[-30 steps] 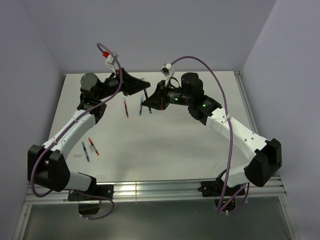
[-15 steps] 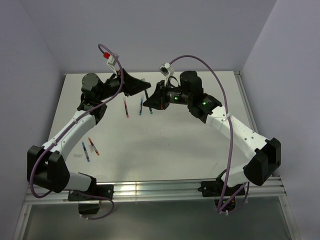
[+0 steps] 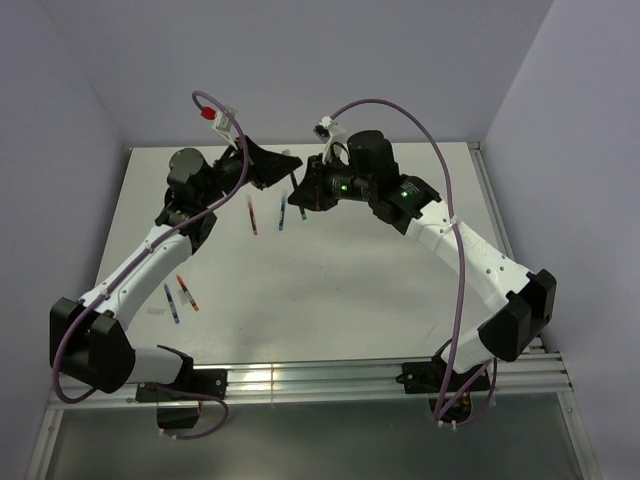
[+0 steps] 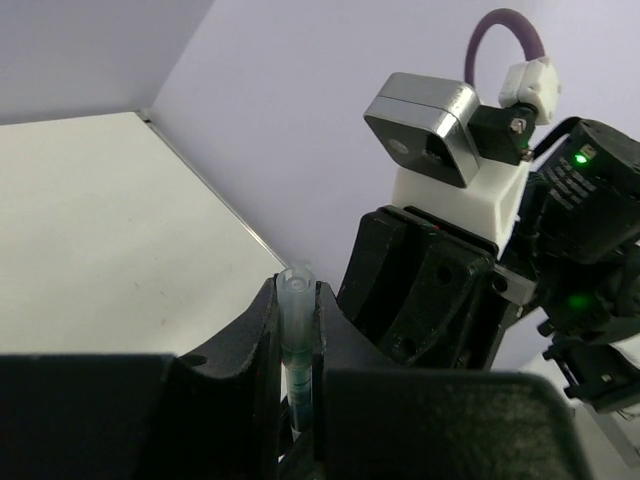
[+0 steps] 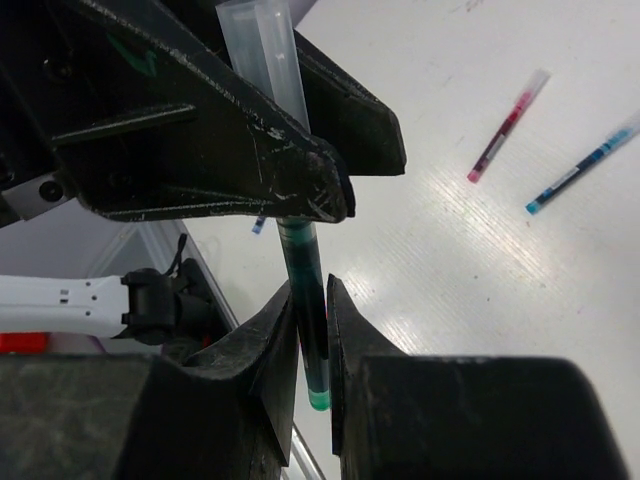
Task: Insert the pens into the pen caps
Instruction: Press the pen cap onto the pen.
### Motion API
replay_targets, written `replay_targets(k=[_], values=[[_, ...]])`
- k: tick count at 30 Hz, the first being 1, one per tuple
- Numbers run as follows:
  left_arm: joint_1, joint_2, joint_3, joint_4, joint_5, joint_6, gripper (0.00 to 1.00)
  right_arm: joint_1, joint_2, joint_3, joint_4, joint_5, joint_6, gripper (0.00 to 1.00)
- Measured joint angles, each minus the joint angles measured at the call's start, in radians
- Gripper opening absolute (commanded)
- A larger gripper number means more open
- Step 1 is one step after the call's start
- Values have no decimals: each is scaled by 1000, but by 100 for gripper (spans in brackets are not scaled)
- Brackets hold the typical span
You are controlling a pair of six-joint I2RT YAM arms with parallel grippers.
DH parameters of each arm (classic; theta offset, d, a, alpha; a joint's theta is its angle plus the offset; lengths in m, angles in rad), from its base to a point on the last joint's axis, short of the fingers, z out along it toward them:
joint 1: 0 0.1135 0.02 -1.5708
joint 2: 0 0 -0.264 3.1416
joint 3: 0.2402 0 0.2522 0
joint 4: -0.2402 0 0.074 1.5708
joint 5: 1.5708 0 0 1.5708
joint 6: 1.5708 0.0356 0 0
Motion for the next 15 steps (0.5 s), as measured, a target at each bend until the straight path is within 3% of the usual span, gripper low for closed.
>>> replay_targets(k=[15], values=[[-71, -30, -15, -87, -232, 79, 0, 86, 89, 195, -261, 323, -90, 0]])
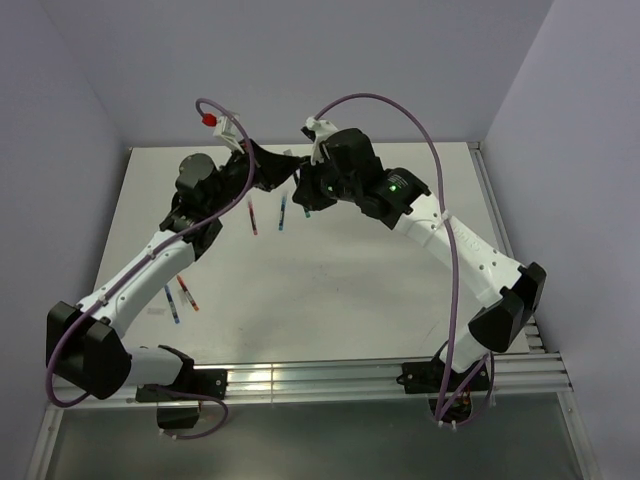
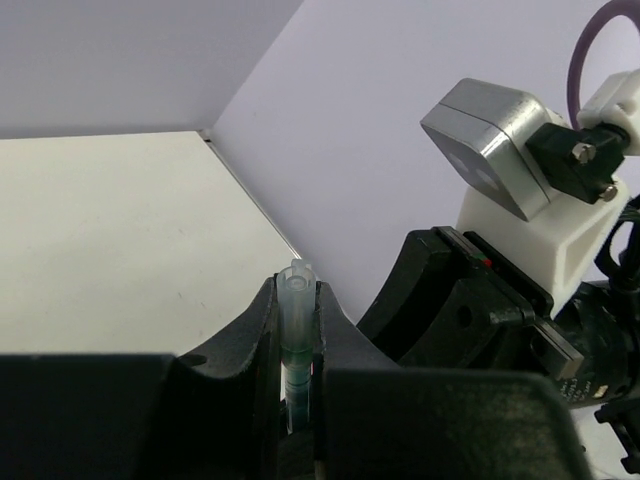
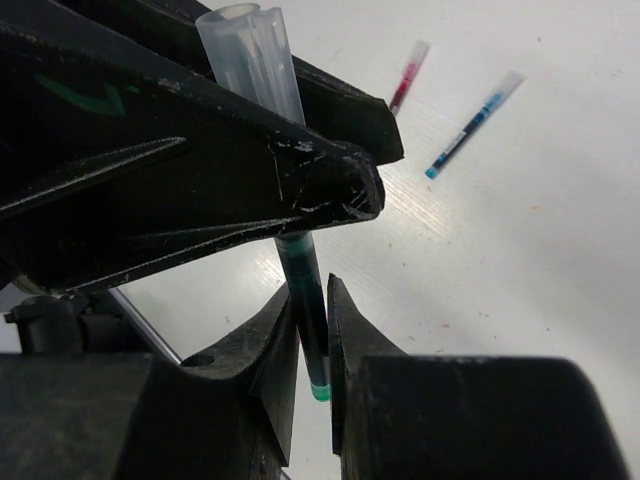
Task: Insert the pens into the pen caps
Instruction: Press the pen cap onto the pen.
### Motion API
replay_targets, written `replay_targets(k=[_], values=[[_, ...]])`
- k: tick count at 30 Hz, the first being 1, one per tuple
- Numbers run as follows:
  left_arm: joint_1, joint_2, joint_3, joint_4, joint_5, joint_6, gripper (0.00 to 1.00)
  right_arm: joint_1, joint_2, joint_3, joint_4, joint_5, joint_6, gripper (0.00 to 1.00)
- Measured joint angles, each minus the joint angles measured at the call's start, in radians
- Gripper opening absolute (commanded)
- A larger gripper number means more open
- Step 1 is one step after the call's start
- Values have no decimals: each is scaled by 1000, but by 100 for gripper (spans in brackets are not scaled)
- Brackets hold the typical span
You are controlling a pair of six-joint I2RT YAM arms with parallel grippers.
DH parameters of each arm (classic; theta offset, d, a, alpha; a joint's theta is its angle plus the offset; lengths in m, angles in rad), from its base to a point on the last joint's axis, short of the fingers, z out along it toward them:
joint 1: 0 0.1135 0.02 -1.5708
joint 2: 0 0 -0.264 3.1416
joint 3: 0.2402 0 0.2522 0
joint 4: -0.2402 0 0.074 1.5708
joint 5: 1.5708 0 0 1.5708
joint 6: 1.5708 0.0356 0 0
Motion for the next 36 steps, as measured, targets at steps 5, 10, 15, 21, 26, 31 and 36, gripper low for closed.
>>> replay_targets(k=[5, 10, 15, 21, 26, 31, 36], values=[[-16, -10, -14, -2, -46, 1, 0, 19, 15, 31, -42, 57, -21, 0], [-20, -26, -32, -3, -62, 14, 0, 23, 22, 42, -58, 39, -39, 0], [-17, -56, -55, 4, -37, 26, 0, -26, 6, -4, -8, -148, -6, 0], [20, -58, -105, 100, 79, -32, 0, -116, -39, -141, 146, -438, 79, 0], [36, -57, -137, 200, 151, -110, 0, -180, -75, -256, 327, -656, 175, 0], [45, -38, -164, 358, 192, -215, 0, -238, -86, -311, 494, -829, 268, 0], [52, -30, -167, 406, 192, -264, 0, -257, -88, -312, 543, -860, 294, 0]])
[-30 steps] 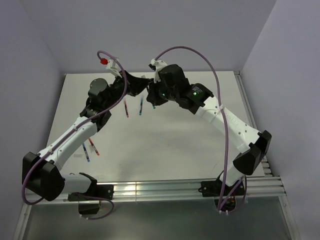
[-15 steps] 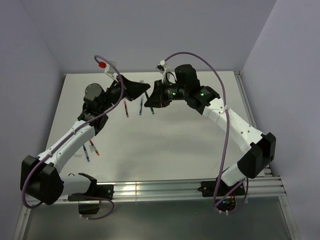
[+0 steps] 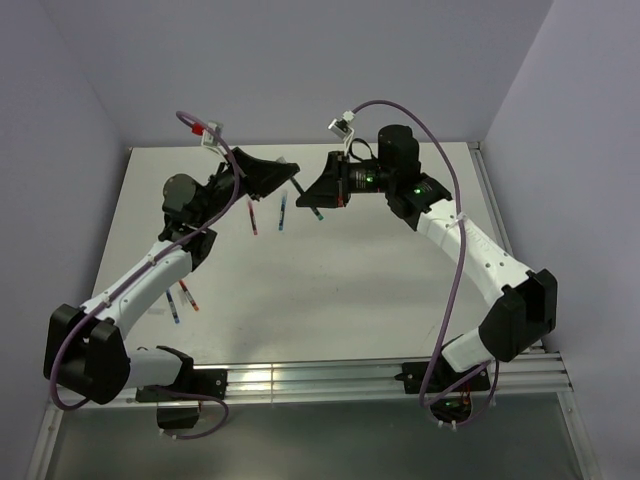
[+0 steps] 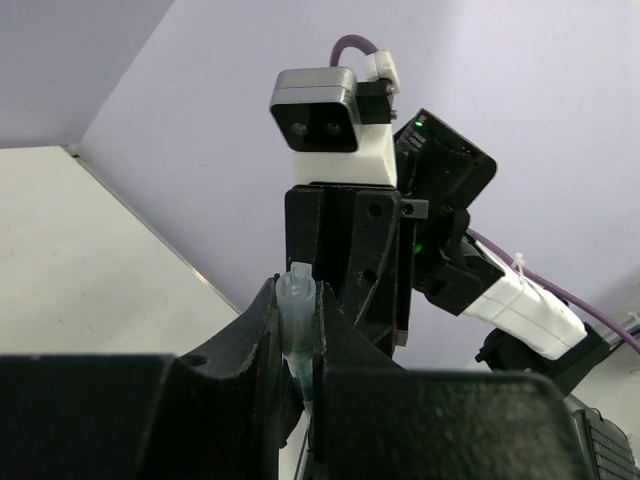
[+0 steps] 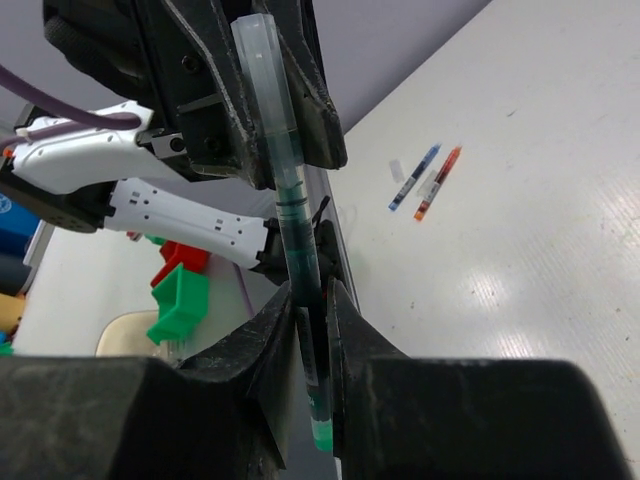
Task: Insert the pens into the pen caps
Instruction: Press the pen cap onto the pen.
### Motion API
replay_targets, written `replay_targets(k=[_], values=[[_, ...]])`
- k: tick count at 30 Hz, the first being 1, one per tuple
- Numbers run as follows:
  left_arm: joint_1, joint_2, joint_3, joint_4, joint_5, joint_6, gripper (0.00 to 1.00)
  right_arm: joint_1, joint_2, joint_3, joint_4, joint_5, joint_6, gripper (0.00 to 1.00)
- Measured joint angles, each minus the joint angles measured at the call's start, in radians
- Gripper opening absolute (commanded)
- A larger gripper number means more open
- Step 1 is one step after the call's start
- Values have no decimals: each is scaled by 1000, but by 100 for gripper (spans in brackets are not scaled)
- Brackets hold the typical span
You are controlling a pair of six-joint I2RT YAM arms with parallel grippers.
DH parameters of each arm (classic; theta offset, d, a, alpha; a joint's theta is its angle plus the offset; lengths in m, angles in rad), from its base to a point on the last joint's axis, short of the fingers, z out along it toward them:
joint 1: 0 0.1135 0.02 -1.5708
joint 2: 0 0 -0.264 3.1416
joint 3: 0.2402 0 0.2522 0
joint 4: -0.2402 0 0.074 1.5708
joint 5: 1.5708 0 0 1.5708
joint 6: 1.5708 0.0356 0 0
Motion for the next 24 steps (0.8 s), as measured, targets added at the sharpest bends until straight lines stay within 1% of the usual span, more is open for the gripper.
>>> replay_targets(k=[4, 8, 12, 19, 24], values=[[-12, 0, 29, -91, -37, 42, 0, 1, -2, 8, -40, 51, -30, 0], [-34, -3, 50, -165, -114, 79, 0, 12, -3, 48, -127, 137, -82, 0], [-48, -15, 54, -227, -185, 97, 0, 61, -6, 96, -240, 301, -154, 0], [-80, -15, 101, -343, -265, 118, 0, 162, -6, 192, -420, 607, -266, 0], [-103, -10, 125, -400, -309, 126, 0, 209, -3, 230, -490, 756, -319, 0]])
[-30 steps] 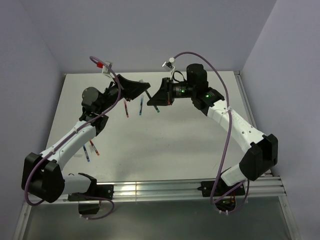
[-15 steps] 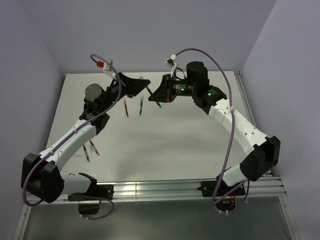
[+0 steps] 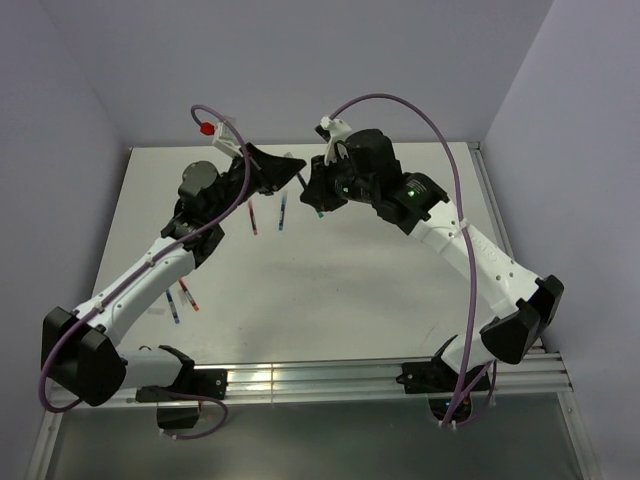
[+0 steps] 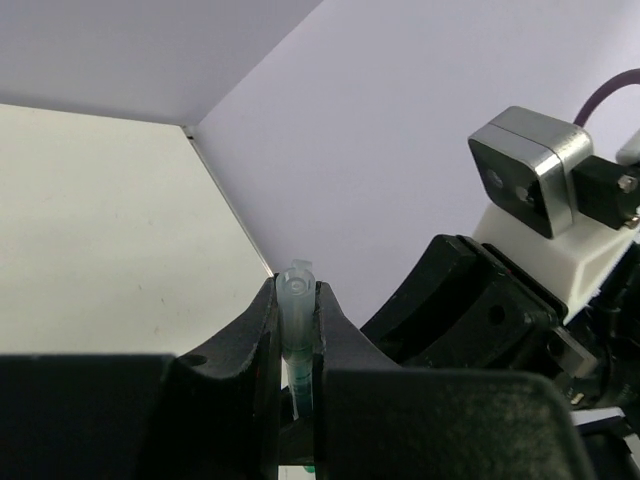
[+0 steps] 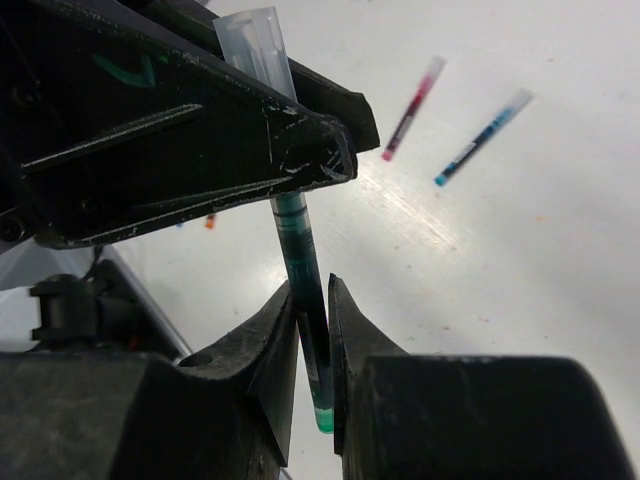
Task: Insert the pens into the pen caps
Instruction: Press the pen cap onto the pen.
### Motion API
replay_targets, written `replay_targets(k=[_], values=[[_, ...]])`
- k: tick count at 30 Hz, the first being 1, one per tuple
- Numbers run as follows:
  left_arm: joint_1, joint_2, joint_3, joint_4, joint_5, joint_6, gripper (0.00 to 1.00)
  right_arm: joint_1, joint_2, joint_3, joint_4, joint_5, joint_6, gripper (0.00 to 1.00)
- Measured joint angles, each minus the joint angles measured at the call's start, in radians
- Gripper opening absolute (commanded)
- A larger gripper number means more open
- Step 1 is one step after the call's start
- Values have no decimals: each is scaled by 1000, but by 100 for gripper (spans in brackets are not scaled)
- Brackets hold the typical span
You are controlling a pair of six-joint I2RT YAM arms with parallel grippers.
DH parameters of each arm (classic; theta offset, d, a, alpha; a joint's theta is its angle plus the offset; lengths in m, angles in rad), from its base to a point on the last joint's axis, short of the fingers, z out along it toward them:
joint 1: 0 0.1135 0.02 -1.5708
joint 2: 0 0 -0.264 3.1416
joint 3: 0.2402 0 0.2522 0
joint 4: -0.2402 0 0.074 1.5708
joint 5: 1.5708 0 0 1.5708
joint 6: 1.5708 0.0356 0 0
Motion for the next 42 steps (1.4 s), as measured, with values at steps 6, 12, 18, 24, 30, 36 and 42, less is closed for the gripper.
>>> replay_targets(k=[6, 12, 18, 24, 30, 36, 42], values=[[-12, 11, 29, -64, -17, 24, 0, 23, 16, 24, -48, 68, -34, 0], [-21, 11, 87, -151, -25, 84, 23, 23, 15, 24, -37, 34, -47, 0], [-2, 10, 111, -223, 57, 104, 39, 0, 3, 16, 55, 4, -44, 0], [60, -4, 124, -248, 144, 108, 47, -3, -14, -25, 149, -43, -32, 0], [100, -40, 124, -259, 201, 127, 53, -6, -54, -82, 196, -66, -18, 0], [114, -89, 124, -226, 245, 134, 58, -6, -82, -121, 214, -77, -10, 0], [114, -86, 124, -192, 277, 134, 60, 0, -82, -137, 219, -76, -10, 0]])
